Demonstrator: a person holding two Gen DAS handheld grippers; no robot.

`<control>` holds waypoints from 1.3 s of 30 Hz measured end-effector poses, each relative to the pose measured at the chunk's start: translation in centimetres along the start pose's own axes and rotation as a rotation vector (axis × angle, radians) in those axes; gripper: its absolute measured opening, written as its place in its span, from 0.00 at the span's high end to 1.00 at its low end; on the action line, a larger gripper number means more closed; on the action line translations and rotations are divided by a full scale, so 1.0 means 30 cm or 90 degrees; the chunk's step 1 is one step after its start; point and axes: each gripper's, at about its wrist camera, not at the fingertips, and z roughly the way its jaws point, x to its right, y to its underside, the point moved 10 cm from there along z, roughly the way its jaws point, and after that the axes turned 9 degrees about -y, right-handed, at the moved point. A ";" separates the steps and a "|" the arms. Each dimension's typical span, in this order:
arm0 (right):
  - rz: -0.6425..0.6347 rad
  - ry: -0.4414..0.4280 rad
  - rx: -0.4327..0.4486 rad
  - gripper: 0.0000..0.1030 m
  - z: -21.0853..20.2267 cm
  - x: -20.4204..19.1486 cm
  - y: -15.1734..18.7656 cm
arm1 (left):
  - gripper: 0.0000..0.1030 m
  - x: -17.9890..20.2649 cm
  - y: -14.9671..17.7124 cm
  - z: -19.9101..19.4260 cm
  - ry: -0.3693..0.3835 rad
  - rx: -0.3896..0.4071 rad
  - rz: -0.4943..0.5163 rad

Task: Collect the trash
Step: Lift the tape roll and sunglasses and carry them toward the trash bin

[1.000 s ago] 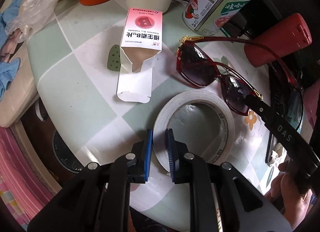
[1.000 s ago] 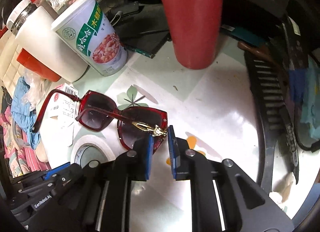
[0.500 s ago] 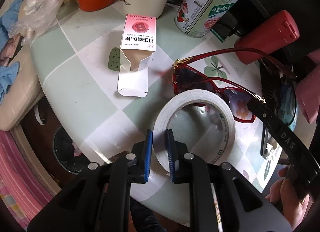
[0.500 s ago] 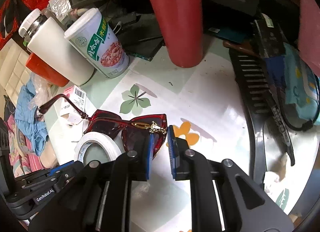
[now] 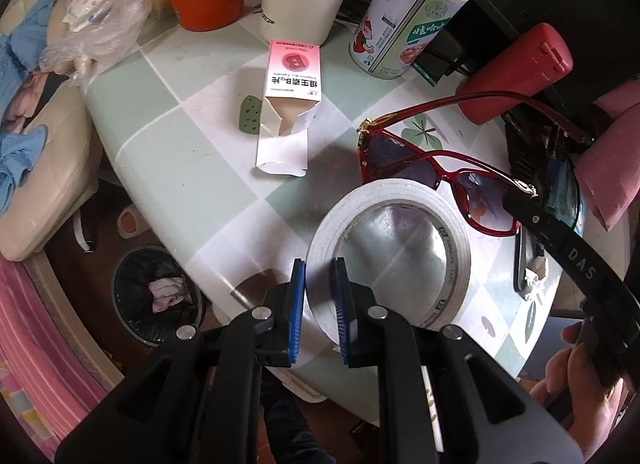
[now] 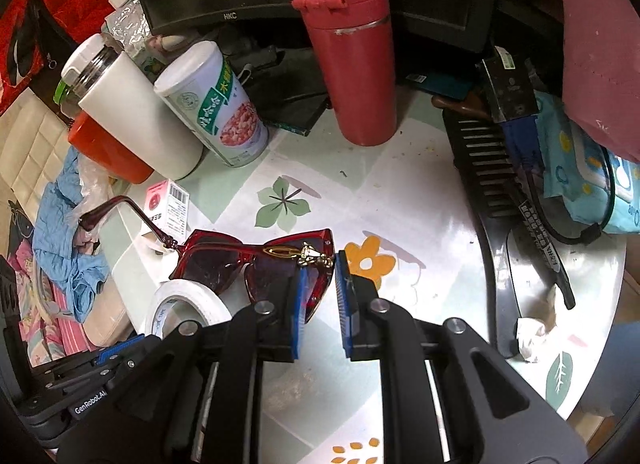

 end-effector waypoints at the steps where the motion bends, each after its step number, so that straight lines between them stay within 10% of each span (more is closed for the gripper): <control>1: -0.001 0.001 0.001 0.86 -0.004 -0.005 0.003 | 0.86 -0.004 0.002 -0.007 0.000 0.002 0.000; 39: -0.039 0.002 0.019 0.87 -0.104 -0.213 0.127 | 0.86 -0.274 0.158 -0.185 -0.011 0.040 -0.064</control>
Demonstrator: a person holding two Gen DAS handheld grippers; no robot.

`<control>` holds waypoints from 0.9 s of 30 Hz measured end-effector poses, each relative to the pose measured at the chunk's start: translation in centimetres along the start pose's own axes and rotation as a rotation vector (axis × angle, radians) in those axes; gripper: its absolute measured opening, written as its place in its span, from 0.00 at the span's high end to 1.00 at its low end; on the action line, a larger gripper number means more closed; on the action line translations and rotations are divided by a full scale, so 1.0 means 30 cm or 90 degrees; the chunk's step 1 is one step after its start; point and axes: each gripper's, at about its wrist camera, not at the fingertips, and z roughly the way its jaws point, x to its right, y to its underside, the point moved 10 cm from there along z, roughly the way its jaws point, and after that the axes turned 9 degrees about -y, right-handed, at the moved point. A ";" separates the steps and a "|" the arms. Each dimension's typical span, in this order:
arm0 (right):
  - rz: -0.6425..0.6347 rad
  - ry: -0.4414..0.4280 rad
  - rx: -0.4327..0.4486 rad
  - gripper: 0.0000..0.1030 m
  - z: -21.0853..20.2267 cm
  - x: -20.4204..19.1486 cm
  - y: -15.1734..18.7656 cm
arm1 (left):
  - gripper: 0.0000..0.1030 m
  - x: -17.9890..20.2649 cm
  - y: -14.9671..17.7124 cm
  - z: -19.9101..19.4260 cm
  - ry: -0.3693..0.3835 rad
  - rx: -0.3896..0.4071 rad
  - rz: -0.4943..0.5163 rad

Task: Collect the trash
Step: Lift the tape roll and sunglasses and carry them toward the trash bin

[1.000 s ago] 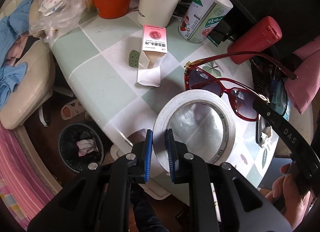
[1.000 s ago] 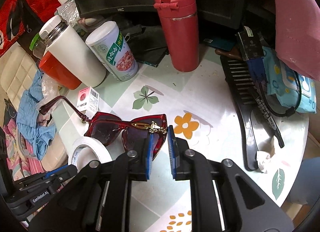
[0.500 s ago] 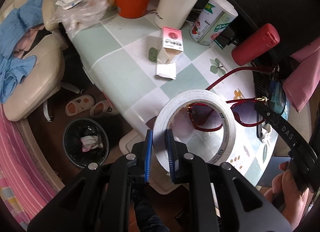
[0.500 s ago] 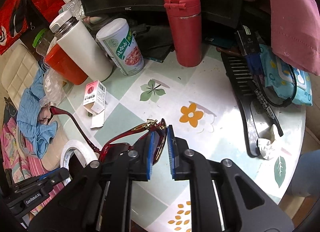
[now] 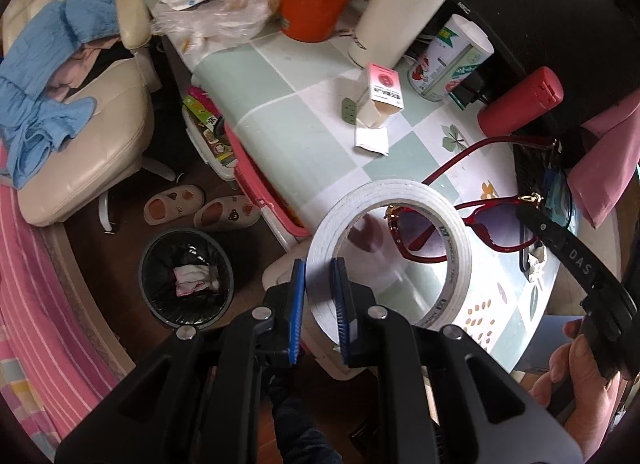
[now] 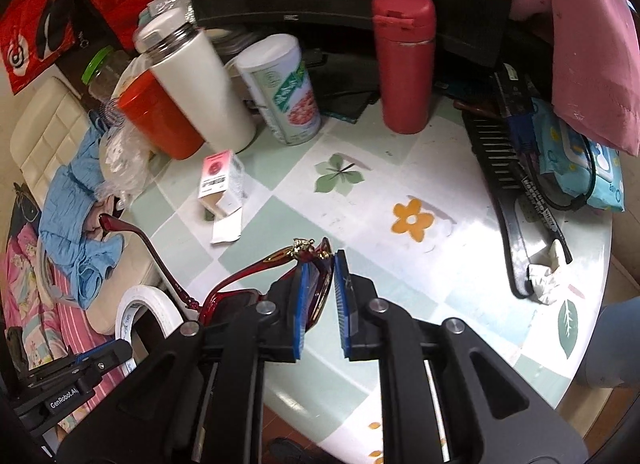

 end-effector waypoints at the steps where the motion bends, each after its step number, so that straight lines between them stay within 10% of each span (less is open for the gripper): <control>1: -0.002 -0.002 -0.001 0.87 -0.001 -0.013 0.006 | 0.86 -0.015 0.004 -0.006 -0.001 0.002 -0.003; 27: -0.108 -0.057 -0.048 0.87 0.048 -0.561 0.355 | 0.86 -0.592 0.256 -0.113 -0.030 0.017 -0.120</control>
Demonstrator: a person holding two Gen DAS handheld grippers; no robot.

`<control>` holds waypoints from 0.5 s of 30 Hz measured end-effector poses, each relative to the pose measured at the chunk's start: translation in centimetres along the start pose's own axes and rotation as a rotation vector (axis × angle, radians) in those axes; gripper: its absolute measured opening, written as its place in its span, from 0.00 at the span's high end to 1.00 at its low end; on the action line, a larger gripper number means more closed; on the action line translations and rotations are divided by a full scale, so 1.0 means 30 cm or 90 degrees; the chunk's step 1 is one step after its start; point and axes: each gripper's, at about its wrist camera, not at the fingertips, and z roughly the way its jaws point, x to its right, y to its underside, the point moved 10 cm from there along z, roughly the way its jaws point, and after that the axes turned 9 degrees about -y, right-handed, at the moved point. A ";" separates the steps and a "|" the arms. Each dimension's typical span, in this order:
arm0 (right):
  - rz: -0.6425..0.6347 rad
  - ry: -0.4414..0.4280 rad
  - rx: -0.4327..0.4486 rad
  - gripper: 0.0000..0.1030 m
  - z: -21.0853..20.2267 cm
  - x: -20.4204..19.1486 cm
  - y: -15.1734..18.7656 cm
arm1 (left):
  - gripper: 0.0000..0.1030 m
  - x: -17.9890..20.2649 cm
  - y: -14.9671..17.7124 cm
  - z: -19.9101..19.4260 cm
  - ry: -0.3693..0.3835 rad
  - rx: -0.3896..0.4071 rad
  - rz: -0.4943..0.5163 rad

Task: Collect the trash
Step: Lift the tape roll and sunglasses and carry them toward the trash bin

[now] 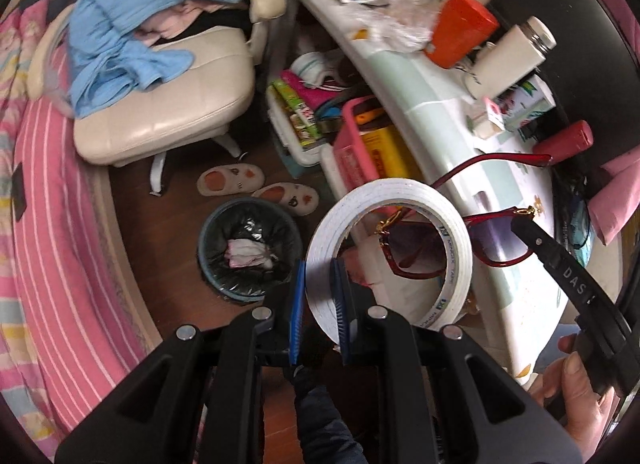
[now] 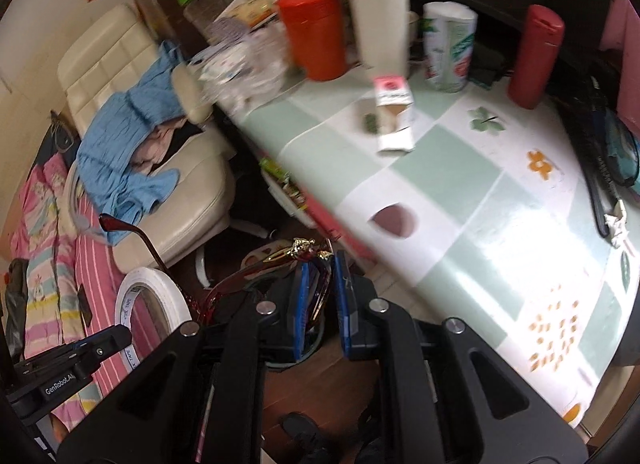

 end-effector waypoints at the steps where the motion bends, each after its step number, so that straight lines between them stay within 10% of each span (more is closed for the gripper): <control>1: -0.004 -0.003 -0.004 0.87 0.012 -0.027 0.017 | 0.86 -0.037 0.013 0.003 -0.003 -0.001 -0.006; 15: -0.072 -0.024 -0.065 0.87 0.237 -0.274 0.239 | 0.86 -0.342 0.133 0.150 -0.032 -0.028 -0.051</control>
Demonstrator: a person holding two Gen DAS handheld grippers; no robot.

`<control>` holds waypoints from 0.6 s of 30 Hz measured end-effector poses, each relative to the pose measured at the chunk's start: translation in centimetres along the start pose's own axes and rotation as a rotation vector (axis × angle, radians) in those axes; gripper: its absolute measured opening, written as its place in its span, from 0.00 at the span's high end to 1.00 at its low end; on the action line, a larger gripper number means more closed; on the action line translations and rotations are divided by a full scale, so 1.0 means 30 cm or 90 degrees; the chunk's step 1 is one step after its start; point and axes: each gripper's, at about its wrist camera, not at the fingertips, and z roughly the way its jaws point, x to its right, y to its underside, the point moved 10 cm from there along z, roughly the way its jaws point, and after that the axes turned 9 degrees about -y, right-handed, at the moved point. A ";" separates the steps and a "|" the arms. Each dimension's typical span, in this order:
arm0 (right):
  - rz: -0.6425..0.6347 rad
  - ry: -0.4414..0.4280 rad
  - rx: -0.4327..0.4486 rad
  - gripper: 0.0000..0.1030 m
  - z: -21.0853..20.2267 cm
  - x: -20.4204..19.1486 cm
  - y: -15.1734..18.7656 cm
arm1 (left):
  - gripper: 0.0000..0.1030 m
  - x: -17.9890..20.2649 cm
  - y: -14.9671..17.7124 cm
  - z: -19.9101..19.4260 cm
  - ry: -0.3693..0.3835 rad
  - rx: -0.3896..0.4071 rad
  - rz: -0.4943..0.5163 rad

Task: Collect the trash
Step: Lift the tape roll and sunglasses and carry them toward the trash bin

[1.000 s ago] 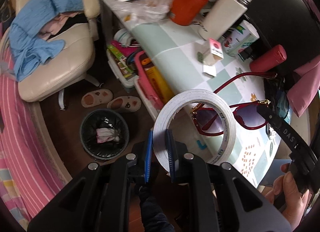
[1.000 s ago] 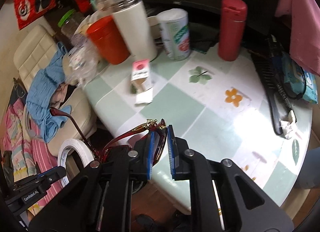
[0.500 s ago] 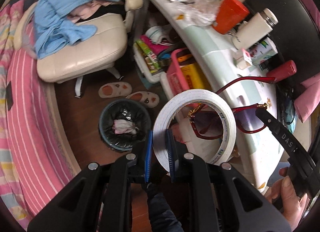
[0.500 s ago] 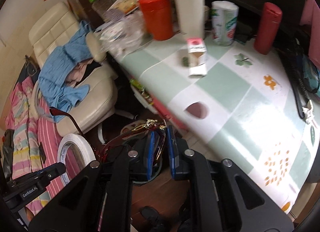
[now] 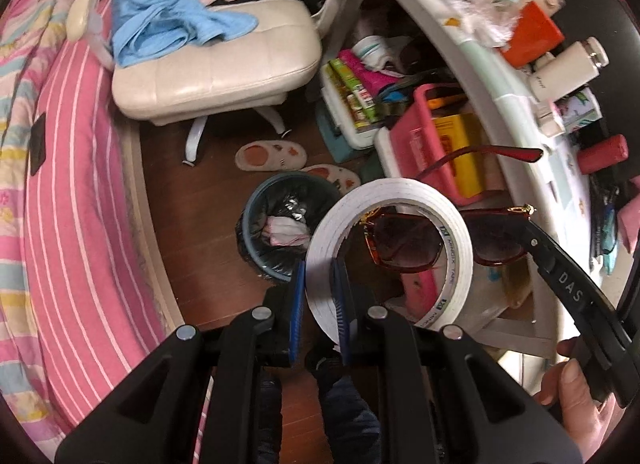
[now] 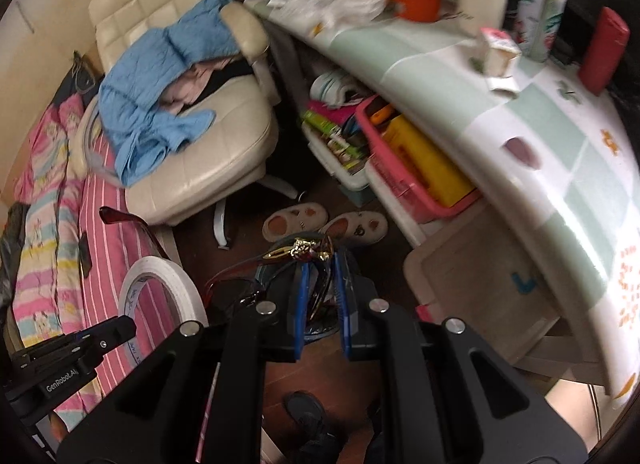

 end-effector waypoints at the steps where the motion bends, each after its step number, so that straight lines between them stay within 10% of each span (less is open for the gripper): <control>1: -0.007 0.000 -0.005 0.87 0.026 -0.012 0.010 | 0.86 -0.021 0.007 0.027 -0.004 -0.003 -0.004; 18: -0.082 0.009 -0.079 0.86 0.541 0.027 0.162 | 0.86 -0.145 0.062 0.550 -0.024 -0.051 -0.038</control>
